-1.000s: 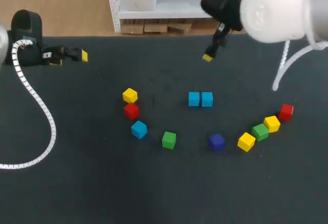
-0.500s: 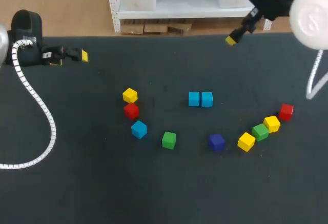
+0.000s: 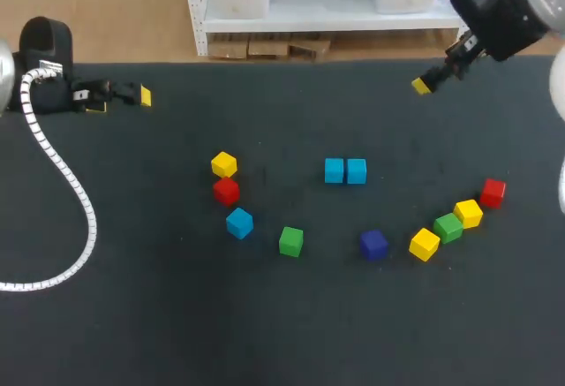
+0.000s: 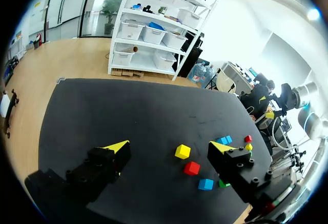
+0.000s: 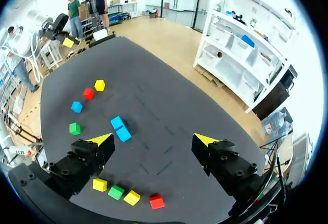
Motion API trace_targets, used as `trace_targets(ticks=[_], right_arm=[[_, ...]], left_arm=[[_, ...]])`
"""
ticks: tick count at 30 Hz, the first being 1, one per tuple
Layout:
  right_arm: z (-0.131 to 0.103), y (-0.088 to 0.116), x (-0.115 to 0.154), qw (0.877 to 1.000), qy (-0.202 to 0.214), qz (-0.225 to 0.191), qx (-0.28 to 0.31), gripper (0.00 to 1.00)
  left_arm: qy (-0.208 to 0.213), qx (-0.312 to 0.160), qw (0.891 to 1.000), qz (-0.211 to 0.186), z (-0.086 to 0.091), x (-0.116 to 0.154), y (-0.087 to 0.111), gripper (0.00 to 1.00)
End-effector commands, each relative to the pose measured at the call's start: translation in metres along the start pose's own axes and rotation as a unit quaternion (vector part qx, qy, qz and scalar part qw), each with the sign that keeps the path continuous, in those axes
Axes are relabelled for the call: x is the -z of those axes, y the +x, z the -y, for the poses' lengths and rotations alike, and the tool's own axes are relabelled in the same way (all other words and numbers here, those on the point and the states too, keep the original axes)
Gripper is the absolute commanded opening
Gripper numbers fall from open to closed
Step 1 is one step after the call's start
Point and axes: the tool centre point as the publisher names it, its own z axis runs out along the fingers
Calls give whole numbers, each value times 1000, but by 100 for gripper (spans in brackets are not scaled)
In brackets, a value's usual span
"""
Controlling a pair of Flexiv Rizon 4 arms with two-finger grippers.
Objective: Place the blue cubes, place green cubes on the blue cubes, place the yellow cubes on the green cubes, then place the red cubes on the yellow cubes, and place purple cube on the red cubes.
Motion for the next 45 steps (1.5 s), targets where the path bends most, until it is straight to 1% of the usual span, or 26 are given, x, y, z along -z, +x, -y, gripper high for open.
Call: trace_targets(ticks=[1, 11, 22, 45], right_arm=[[3, 13, 17, 999, 34, 27, -8, 100], [21, 29, 36, 997, 57, 34, -31, 100], [26, 42, 37, 997, 59, 34, -47, 100], [25, 40, 35, 997, 55, 31, -41, 100]], left_arm=[[4, -1, 1000, 3, -2, 0, 1, 100], [4, -1, 1000, 3, -2, 0, 1, 100], [4, -1, 1000, 3, -2, 0, 1, 100], [4, -1, 1000, 3, -2, 0, 1, 100]])
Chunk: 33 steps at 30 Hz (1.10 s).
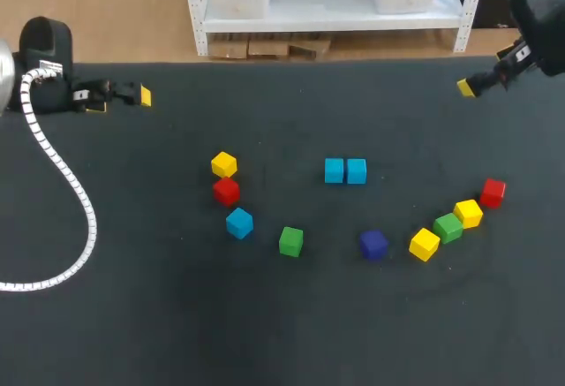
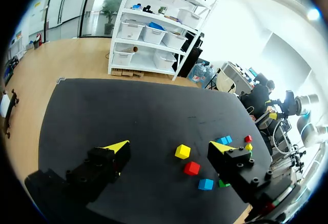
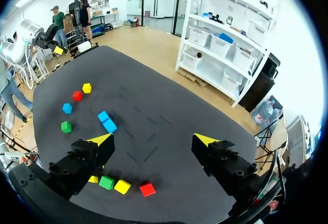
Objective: Place the blue cubes, place green cubes on the blue cubes, place the yellow cubes on the green cubes, then place the red cubes on the yellow cubes, and place purple cube on the red cubes.
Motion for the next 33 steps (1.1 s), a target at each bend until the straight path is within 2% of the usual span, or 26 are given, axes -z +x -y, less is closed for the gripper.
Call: trace_targets(ticks=[1, 11, 15, 22, 26, 28, 30, 33], right_arm=[[-1, 0, 1, 1000, 2, -1, 0, 100], [-1, 0, 1, 1000, 2, -1, 0, 100], [-1, 0, 1, 1000, 2, -1, 0, 100], [-1, 0, 1, 1000, 2, -1, 0, 100], [-1, 0, 1, 1000, 2, -1, 0, 100], [-1, 0, 1, 1000, 2, -1, 0, 100], [-1, 0, 1, 1000, 2, -1, 0, 100], [-1, 0, 1, 1000, 2, -1, 0, 100]], left_arm=[[4, -1, 1000, 3, -2, 0, 1, 100], [10, -4, 1000, 1, 1, 1, -2, 100], [0, -55, 998, -13, 20, 3, -8, 100], [35, -144, 986, -80, 60, -8, 2, 100], [23, -255, 960, -110, 79, -13, 15, 100], [48, -311, 939, -140, 91, -13, 25, 100], [47, -347, 924, -153, 99, -12, 31, 100], [46, -401, 896, -185, 105, -13, 40, 100]])
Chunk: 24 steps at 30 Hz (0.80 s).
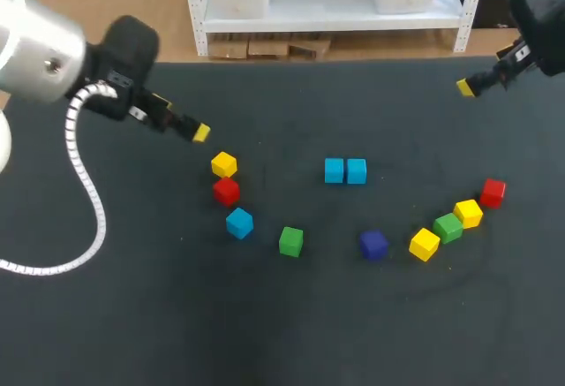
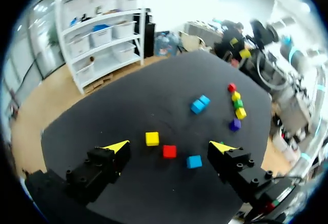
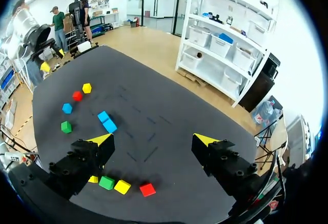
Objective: Place the blue cubes, place green cubes on the blue cubes, place the yellow cubes on the green cubes, then place the red cubes on the yellow cubes, and place purple cube on the red cubes.
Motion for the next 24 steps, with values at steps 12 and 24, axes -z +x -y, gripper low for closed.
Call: trace_targets(ticks=[12, 24], right_arm=[[-1, 0, 1, 1000, 1, 0, 0, 100], [-1, 0, 1, 1000, 1, 0, 0, 100]], left_arm=[[14, -340, 905, -257, 24, -35, 34, 100], [41, -449, 830, -328, 31, -74, 55, 100]])
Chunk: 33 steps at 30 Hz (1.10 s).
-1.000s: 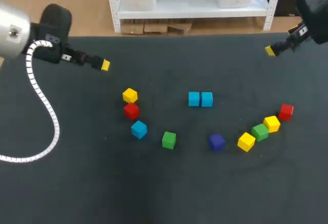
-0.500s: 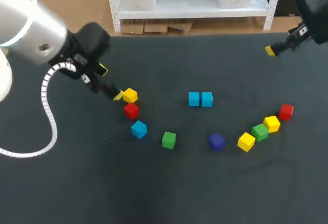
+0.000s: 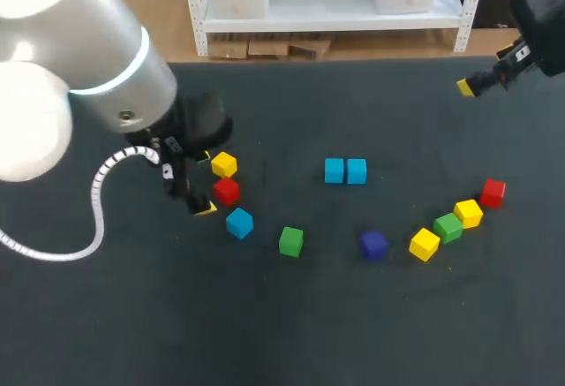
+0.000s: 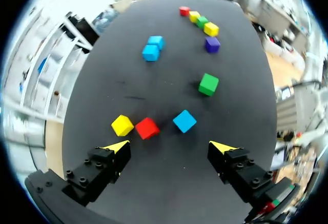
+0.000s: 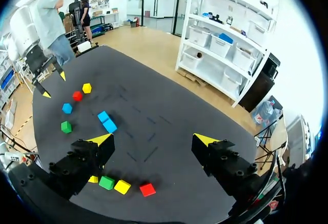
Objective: Place the blue cubes, place green cubes on the blue cubes, place the yellow cubes on the green cubes, then place the red cubes on the yellow cubes, and place purple cube on the red cubes.
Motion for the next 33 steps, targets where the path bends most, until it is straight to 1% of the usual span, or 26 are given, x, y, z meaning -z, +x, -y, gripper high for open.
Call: trace_targets(ticks=[1, 3, 6, 8, 9, 10, 11, 12, 14, 15, 17, 18, 22, 25, 28, 33], right_arm=[[-1, 0, 1, 1000, 1, 0, 0, 100], [-1, 0, 1, 1000, 1, 0, 0, 100], [-1, 0, 1, 1000, 1, 0, 0, 100], [-1, 0, 1, 1000, 1, 0, 0, 100], [-1, 0, 1, 1000, 1, 0, 0, 100], [-1, 0, 1, 1000, 1, 0, 0, 100], [-1, 0, 1, 1000, 1, 0, 0, 100], [-1, 0, 1, 1000, 1, 0, 0, 100], [-1, 0, 1, 1000, 1, 0, 0, 100], [-1, 0, 1, 1000, 1, 0, 0, 100], [-1, 0, 1, 1000, 1, 0, 0, 100], [-1, 0, 1, 1000, 1, 0, 0, 100], [-1, 0, 1, 1000, 1, 0, 0, 100], [-1, 0, 1, 1000, 1, 0, 0, 100], [-1, 0, 1, 1000, 1, 0, 0, 100], [-1, 0, 1, 1000, 1, 0, 0, 100]], left_arm=[[29, -157, 975, -157, -3, -12, -15, 100], [31, -161, 973, -160, 1, -15, -18, 100], [53, -174, 971, -154, 13, -20, -20, 100], [67, -175, 970, -156, 18, -26, -18, 100], [53, -181, 969, -159, 18, -31, -18, 100], [29, -193, 966, -168, 18, -38, -16, 100], [16, -208, 962, -174, 19, -45, -14, 100], [23, -218, 960, -172, 22, -50, -13, 100], [49, -222, 962, -154, 26, -54, -14, 100], [56, -222, 962, -151, 26, -57, -14, 100], [51, -226, 962, -143, 25, -61, -14, 100], [52, -218, 965, -137, 22, -62, -15, 100], [49, -211, 969, -117, 15, -60, -18, 100], [54, -222, 968, -105, 12, -57, -18, 100], [60, -239, 964, -101, 11, -57, -14, 100], [83, -288, 948, -108, 18, -62, -9, 100]])
